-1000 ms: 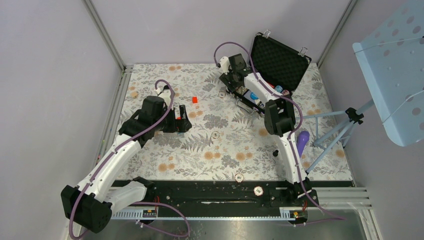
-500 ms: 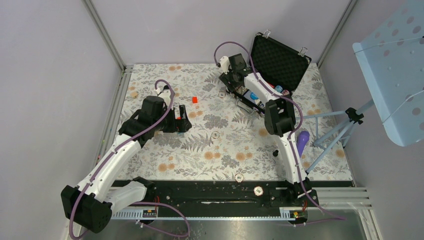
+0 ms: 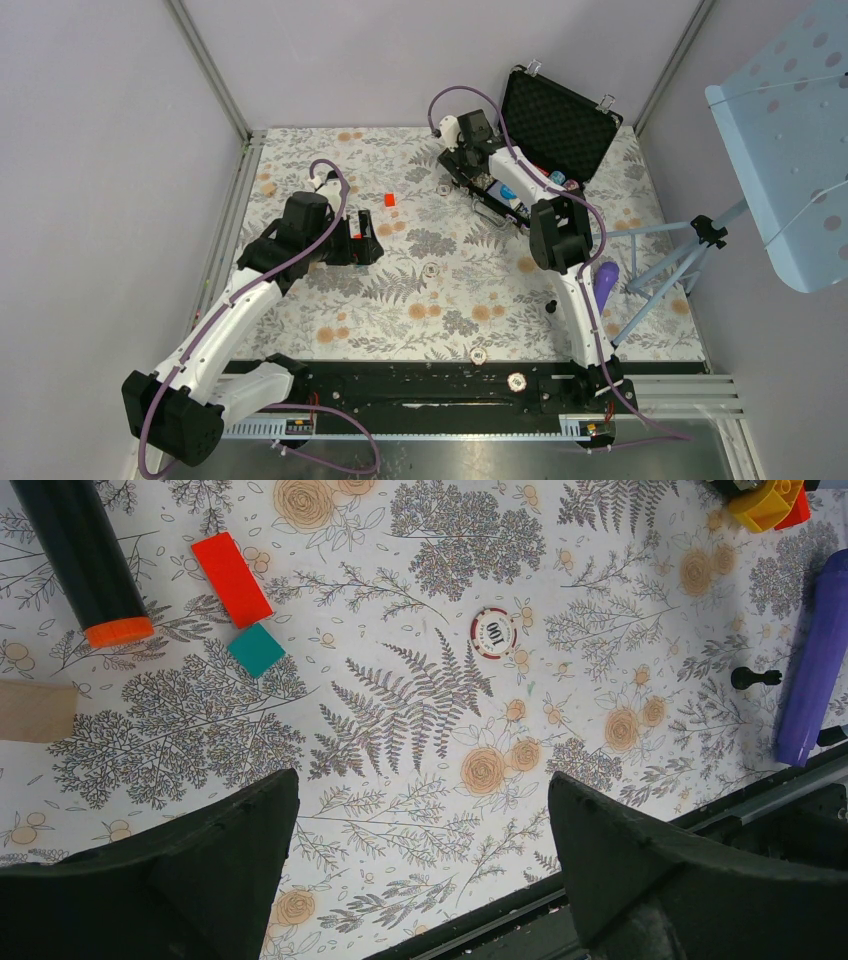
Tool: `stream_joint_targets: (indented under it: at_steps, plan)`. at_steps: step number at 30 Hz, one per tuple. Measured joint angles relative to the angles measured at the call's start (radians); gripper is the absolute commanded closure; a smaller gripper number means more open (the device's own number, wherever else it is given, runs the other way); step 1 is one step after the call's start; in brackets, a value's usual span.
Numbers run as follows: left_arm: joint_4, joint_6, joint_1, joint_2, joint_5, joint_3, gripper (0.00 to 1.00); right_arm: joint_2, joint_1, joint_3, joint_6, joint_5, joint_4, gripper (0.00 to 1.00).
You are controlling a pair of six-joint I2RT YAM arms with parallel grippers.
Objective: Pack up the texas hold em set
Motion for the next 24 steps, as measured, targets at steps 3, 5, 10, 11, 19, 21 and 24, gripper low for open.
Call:
stream_joint_targets:
  at_steps: [3,5,10,11,19,21,24]
  plan:
    - [0.0,0.0,0.0,0.0,0.0,0.0,0.06,0.0,0.0,0.0,0.0,0.003,0.0,0.26]
    - [0.0,0.0,0.0,0.0,0.0,0.0,0.06,0.0,0.0,0.0,-0.001,0.011,0.0,0.26]
    - [0.0,0.0,0.0,0.0,0.0,0.0,0.06,0.0,0.008,0.0,-0.015,0.075,0.003,0.26]
    - [0.0,0.0,0.0,0.0,0.0,0.0,0.06,0.0,0.009,0.0,-0.017,0.089,0.004,0.26]
    - [0.0,0.0,0.0,0.0,0.0,0.0,0.06,0.0,0.016,0.002,-0.032,0.193,0.039,0.26]
    - [0.0,0.0,0.0,0.0,0.0,0.0,0.06,0.0,0.017,0.002,-0.033,0.198,0.041,0.25]
    - [0.0,0.0,0.0,0.0,0.0,0.0,0.06,0.0,0.019,0.002,-0.033,0.208,0.042,0.25]
